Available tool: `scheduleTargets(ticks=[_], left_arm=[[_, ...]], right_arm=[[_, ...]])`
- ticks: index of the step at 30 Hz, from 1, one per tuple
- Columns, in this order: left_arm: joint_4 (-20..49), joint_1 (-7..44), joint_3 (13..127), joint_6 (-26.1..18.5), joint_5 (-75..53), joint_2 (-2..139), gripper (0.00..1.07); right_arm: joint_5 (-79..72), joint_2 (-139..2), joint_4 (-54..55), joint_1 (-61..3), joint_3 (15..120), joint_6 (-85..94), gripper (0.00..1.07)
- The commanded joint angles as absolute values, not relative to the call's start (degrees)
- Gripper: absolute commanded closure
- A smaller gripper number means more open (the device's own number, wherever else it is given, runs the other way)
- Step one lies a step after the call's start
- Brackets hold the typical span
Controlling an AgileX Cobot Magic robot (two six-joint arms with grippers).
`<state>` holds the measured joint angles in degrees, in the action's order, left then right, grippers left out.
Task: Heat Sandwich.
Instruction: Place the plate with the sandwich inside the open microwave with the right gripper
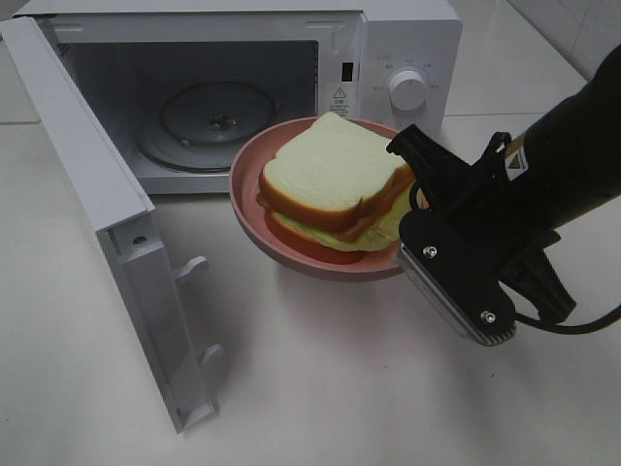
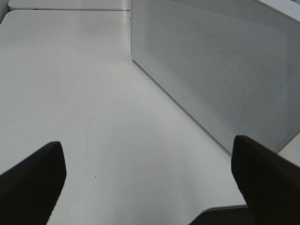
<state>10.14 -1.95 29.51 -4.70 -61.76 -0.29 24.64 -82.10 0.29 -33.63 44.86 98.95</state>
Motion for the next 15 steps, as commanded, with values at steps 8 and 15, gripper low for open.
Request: scheduleTargets(ticks=[8, 15], left_arm=[[10.54, -2.01, 29.51, -4.41, -61.59, -1.55, 0.18], [10.54, -2.01, 29.51, -4.41, -61.59, -1.55, 0.18]], right_arm=[[19.77, -85.54, 0.0, -34.95, 46.7, 99.58, 1.07], [18.74, -90.01, 0.0, -36.33, 50.71, 99.52, 1.07]])
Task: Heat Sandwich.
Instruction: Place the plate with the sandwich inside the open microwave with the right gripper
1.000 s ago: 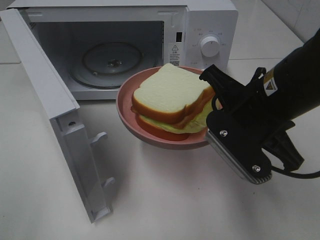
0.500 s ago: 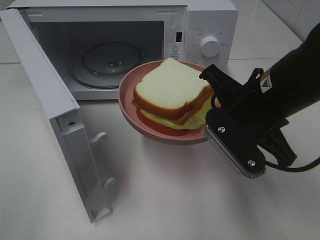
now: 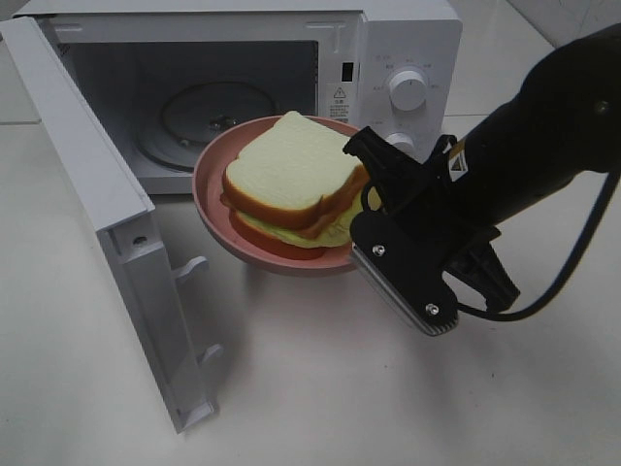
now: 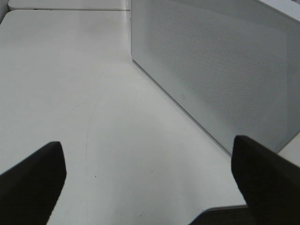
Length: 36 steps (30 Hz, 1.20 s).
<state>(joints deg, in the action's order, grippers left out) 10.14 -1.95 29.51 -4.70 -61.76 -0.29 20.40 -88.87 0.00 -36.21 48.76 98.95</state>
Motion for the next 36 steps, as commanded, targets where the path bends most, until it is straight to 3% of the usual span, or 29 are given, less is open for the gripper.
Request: scheduleTargets(ticks=[1, 36], left_arm=[[10.54, -2.01, 29.51, -4.41, -61.59, -1.55, 0.18], [10.49, -2.01, 29.51, -4.41, -61.59, -1.55, 0.18]], right_arm=[[18.74, -90.47, 0.0, -36.33, 51.39, 99.52, 1.07], [26.47, -110.41, -1.89, -36.33, 78.27, 96.2, 1.07]])
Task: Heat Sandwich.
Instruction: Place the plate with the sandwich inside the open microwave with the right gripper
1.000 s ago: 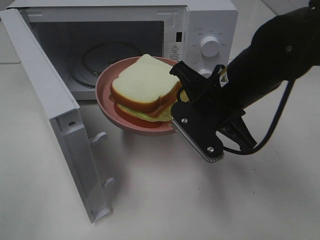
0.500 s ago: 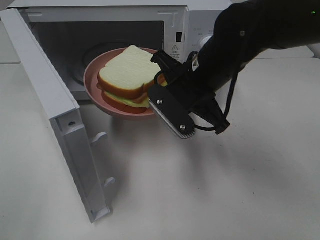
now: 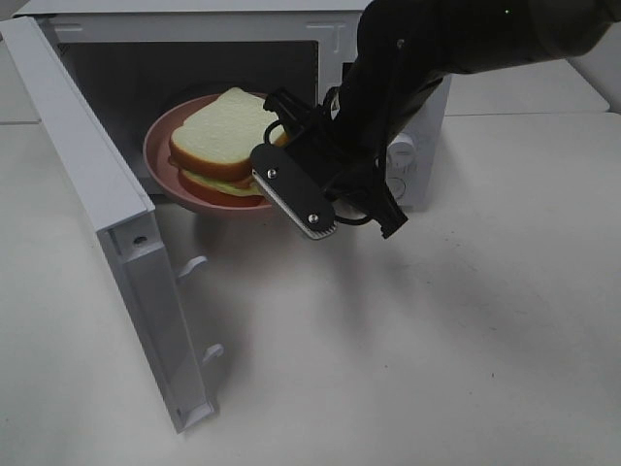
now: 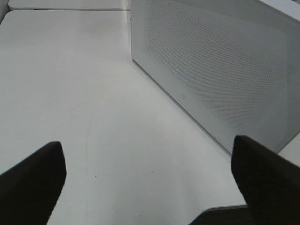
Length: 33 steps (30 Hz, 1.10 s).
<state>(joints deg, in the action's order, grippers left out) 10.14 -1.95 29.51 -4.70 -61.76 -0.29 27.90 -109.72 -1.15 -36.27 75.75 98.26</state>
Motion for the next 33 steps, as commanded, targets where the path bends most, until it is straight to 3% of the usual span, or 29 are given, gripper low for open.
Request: scheduleTargets(ticks=[1, 33], left_arm=[[10.49, -2.01, 29.51, -4.41, -61.59, -1.55, 0.18], [10.49, -2.01, 29.51, -4.41, -61.59, -1.55, 0.18]], right_arm=[[26.76, -111.04, -2.46, -36.33, 79.35, 95.4, 1.07], [34.55, -129.09, -8.48, -38.04, 107.09, 78.32, 1.07]])
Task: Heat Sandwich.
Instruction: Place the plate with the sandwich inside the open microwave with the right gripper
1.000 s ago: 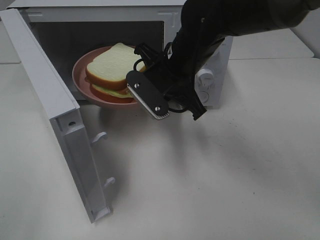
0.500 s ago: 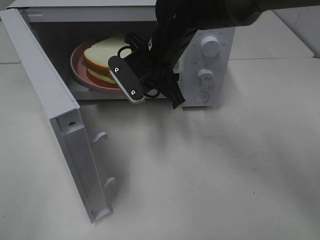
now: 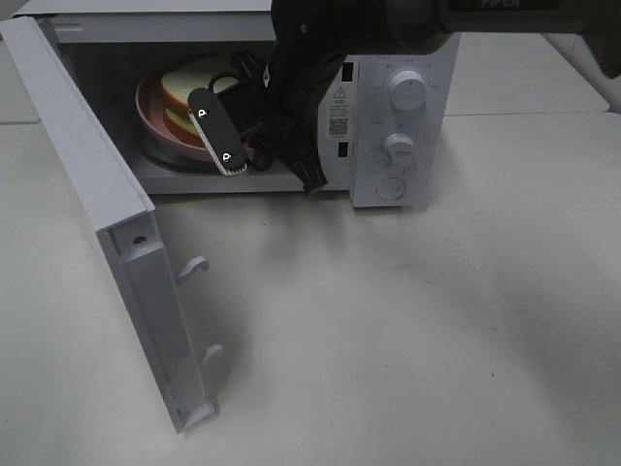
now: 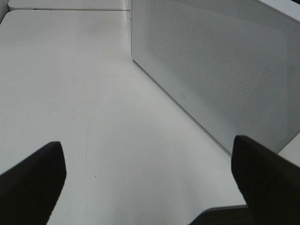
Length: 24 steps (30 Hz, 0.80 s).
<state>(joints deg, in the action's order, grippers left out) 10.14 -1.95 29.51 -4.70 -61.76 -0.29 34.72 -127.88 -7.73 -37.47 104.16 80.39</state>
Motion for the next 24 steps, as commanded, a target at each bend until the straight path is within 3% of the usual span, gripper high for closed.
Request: scheduleTargets(ticks=[1, 24], left_arm=[[10.49, -2.01, 29.51, -4.41, -61.59, -1.55, 0.18], [10.49, -2.01, 29.51, -4.41, -61.59, -1.55, 0.18]], right_arm=[[34.89, -129.66, -8.77, -38.22, 107.95, 77.69, 1.07], [41.08, -141.69, -13.12, -38.96, 126.11, 58.79, 1.06]])
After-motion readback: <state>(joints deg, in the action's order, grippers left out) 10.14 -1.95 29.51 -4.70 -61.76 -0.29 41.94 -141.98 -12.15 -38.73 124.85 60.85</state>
